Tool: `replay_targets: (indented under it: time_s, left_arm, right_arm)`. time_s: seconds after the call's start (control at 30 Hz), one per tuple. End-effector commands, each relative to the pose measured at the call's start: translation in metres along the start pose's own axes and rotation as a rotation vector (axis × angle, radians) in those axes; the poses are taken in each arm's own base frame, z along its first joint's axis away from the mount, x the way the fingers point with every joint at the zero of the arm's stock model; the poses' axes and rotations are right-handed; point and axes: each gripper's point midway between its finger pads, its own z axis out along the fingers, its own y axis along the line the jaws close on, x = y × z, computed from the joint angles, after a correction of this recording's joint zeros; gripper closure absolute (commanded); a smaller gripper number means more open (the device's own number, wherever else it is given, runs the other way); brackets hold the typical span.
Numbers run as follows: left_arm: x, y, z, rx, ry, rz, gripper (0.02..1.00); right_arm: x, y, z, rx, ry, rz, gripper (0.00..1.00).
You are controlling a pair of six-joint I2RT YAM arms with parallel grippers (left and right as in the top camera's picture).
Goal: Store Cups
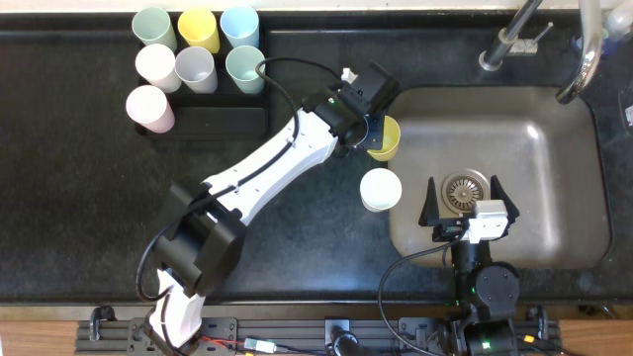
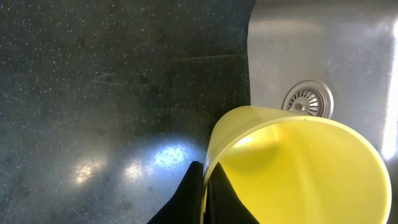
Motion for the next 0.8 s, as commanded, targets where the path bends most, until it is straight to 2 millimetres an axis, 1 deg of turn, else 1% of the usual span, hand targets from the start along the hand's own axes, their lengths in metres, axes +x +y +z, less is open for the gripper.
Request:
replay_targets:
  time_s: [0.03, 0.1, 0.2, 0.23, 0.3, 0.37, 0.43, 0.47, 0.53, 0.6, 0.67, 0.8]
  left_arm:
    - [-0.014, 0.002, -0.017, -0.011, -0.050, -0.008, 0.985]
    - [-0.026, 0.013, -0.042, -0.048, -0.109, -0.023, 0.985]
    - [-0.050, 0.039, -0.093, -0.106, -0.227, -0.072, 0.985]
    - [-0.058, 0.052, -0.114, -0.126, -0.271, -0.115, 0.985]
    - [-0.071, 0.083, -0.151, -0.161, -0.342, -0.205, 0.985]
    - [-0.076, 0.124, -0.187, -0.205, -0.399, -0.354, 0.985]
    - [-0.072, 0.168, -0.215, -0.262, -0.437, -0.555, 0.985]
    - [-0.067, 0.186, -0.224, -0.286, -0.447, -0.648, 0.985]
    - [-0.054, 0.223, -0.236, -0.332, -0.454, -0.854, 0.985]
    - [-0.042, 0.247, -0.237, -0.357, -0.445, -1.012, 0.985]
    - [-0.034, 0.264, -0.233, -0.366, -0.423, -1.123, 0.985]
    - [-0.024, 0.285, -0.218, -0.376, -0.404, -1.260, 0.985]
  right_arm:
    - [0.002, -0.003, 0.000, 0.014, -0.004, 0.001, 0.003]
    - [0.002, -0.003, 0.000, 0.014, -0.004, 0.001, 0.005]
    - [0.002, -0.003, 0.000, 0.014, -0.005, 0.001, 0.003]
    - [0.002, -0.003, 0.000, 0.014, -0.004, 0.001, 0.003]
    - [0.002, -0.003, 0.000, 0.014, -0.004, 0.001, 0.005]
    - [0.002, -0.003, 0.000, 0.014, -0.004, 0.001, 0.003]
    - [0.002, -0.003, 0.000, 0.013, -0.004, 0.001, 0.005]
    - [0.002, -0.003, 0.000, 0.014, -0.004, 0.001, 0.005]
    - [0.002, -0.003, 0.000, 0.014, -0.004, 0.001, 0.003]
    - [0.002, -0.003, 0.000, 0.014, -0.004, 0.001, 0.003]
    - [0.002, -0.003, 0.000, 0.013, -0.004, 0.001, 0.005]
    - [0.002, -0.003, 0.000, 0.014, -0.004, 0.001, 0.007]
